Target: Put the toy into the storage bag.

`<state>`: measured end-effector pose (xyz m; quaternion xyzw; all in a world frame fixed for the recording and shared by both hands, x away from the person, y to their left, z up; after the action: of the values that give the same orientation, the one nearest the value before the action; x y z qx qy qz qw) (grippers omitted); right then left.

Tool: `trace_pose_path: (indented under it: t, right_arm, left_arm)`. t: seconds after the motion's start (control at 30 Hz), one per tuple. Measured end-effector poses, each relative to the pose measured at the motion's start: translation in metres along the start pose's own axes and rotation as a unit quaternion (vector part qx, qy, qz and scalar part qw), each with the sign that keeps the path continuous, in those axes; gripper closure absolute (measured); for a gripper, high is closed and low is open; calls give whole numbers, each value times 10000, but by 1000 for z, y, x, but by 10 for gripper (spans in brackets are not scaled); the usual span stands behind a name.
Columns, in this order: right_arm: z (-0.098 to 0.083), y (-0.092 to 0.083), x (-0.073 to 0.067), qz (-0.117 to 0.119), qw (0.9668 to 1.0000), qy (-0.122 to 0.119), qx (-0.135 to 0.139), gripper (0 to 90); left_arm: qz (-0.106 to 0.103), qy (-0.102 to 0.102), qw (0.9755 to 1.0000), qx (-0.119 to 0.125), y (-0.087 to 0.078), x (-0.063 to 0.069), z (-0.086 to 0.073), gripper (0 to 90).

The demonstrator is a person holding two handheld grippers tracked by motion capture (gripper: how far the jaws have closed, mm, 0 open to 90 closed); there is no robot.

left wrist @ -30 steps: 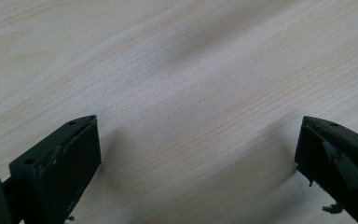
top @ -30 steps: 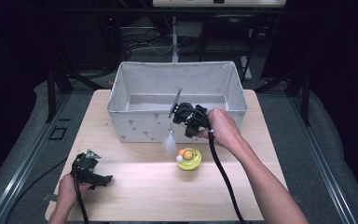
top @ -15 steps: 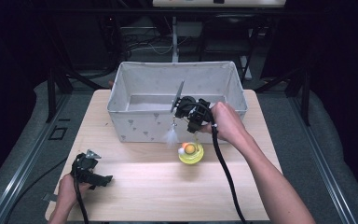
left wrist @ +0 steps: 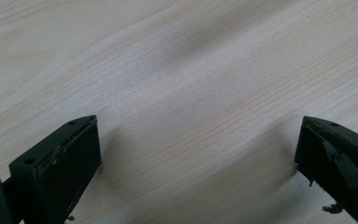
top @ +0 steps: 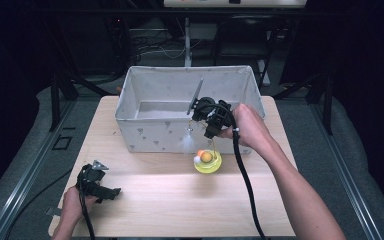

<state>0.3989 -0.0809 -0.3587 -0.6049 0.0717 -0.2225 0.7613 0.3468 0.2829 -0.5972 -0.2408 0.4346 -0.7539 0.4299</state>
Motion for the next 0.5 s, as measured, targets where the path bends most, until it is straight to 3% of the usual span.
trace_pose_path:
  t: [0.5]
  right_arm:
    - [-4, -21, 5, -58, 9999, 75, 80, 879]
  left_arm:
    - [10, 15, 10000, 5, 0, 0, 0, 2]
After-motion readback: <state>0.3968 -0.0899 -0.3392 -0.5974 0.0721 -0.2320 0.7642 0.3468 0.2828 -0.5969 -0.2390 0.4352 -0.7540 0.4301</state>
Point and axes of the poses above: each handheld gripper's, and its own axes: y roughly forward along the jaws, z roughly out of its top, x roughly to its right, the point moved 3 cm from there along y, roughly forward along the jaws, and after that the axes turned 1 degree about x, right-handed, at the moved point
